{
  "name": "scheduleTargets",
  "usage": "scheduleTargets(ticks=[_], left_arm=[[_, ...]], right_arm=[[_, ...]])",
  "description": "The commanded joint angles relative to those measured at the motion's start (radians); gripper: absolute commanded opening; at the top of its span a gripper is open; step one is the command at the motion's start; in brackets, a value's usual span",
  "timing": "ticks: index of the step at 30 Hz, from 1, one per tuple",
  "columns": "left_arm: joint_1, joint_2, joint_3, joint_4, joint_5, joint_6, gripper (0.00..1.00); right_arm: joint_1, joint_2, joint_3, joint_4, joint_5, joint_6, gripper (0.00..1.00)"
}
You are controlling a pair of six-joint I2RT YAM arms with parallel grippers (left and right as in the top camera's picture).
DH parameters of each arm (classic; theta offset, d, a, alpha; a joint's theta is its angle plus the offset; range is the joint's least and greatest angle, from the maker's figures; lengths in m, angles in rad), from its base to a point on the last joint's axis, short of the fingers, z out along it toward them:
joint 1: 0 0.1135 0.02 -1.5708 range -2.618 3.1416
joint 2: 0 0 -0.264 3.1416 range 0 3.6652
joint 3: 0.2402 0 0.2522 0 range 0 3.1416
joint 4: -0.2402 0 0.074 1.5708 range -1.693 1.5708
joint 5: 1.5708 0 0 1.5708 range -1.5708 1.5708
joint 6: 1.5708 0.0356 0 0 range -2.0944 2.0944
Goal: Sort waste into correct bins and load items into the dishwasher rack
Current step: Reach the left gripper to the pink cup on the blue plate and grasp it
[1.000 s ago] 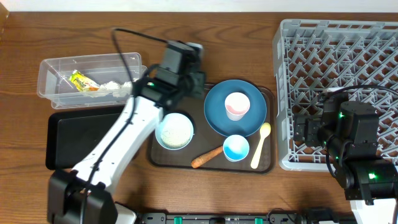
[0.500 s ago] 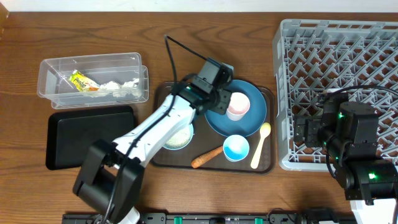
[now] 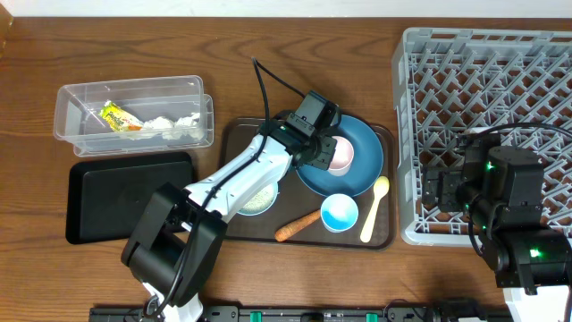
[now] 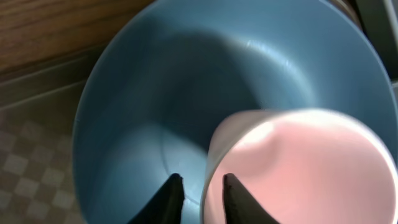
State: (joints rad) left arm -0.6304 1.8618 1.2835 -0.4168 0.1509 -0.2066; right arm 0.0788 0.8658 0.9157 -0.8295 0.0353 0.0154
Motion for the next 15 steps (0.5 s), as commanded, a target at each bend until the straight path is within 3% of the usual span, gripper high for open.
scheduleTargets(ticks=[1,5,12,15], left_arm=[[-0.002,0.009,0.016,0.003,-0.001,-0.037,0.14],[-0.002,0.009,0.016,0.003,-0.001,-0.043,0.06],[0.026,-0.011,0.017,-0.005,0.006,-0.043,0.06],[0.074,-0.047,0.017,-0.013,0.102,-0.043,0.06]], right_arm=[[-0.015,-0.001,0.018,-0.002,0.010,0.014,0.99],[-0.015,-0.001,0.018,-0.002,0.010,0.014,0.99],[-0.015,0.002,0.018,-0.002,0.037,0.014,0.99],[-0.015,0.019,0.018,0.002,0.043,0.015,0.99]])
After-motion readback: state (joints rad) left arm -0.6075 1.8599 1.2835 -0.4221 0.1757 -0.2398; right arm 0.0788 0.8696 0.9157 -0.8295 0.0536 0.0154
